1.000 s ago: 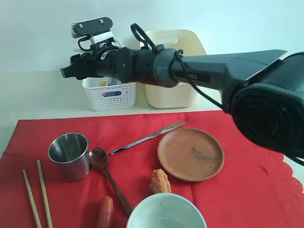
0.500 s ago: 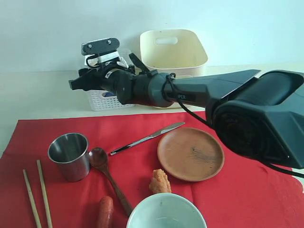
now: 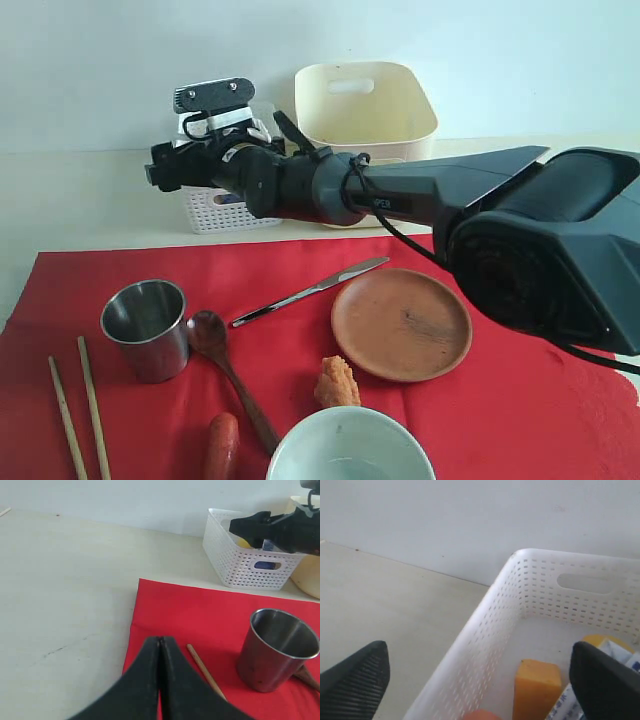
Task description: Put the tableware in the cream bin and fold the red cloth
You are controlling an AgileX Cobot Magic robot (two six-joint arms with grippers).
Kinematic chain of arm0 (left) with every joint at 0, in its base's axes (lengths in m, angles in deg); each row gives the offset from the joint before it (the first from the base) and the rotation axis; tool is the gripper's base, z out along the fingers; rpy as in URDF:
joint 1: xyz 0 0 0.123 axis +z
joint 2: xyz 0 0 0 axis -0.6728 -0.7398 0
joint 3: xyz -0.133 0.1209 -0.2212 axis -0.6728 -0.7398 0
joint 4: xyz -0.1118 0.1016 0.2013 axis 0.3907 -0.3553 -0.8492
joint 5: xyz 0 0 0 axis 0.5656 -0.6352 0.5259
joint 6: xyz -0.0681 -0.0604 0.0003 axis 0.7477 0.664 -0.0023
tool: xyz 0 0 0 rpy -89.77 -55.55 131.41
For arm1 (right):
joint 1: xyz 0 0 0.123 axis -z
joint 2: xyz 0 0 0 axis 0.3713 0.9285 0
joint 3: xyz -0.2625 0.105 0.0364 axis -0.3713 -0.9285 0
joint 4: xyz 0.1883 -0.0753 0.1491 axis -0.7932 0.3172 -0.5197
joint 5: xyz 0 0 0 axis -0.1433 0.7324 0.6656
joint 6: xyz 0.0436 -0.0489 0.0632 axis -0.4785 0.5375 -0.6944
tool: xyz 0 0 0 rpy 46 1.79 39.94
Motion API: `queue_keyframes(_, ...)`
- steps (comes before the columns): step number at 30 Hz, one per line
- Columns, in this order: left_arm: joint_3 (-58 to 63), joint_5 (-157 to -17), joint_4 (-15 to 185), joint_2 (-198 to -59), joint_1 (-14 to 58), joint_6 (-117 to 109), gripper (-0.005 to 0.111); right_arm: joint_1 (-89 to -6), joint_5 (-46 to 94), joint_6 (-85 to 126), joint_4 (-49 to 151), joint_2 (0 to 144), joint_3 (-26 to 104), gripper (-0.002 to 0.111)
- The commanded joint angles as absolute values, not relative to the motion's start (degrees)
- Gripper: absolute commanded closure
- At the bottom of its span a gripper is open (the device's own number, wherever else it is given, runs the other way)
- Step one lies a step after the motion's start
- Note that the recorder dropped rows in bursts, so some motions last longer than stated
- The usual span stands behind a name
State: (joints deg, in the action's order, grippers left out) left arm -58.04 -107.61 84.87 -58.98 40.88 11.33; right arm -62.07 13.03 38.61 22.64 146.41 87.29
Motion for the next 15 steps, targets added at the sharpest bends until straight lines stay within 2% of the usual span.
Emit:
queue_keyframes(1,-58.2,-107.3,85.4,-58.7,40.9,11.4,0.107,-62.0,14.6,39.2,22.7,145.6,87.9,0.015)
queue_keyframes(7,-58.2,-107.3,85.4,-58.7,40.9,11.4,0.107,-62.7,19.3,39.2,22.7,142.2,87.9,0.015)
queue_keyframes(10,-58.2,-107.3,85.4,-58.7,40.9,11.4,0.107,-63.1,25.9,39.2,22.7,139.6,87.9,0.017)
queue_keyframes(15,-58.2,-107.3,85.4,-58.7,40.9,11.4,0.107,-63.1,41.3,39.2,23.8,133.1,87.9,0.029)
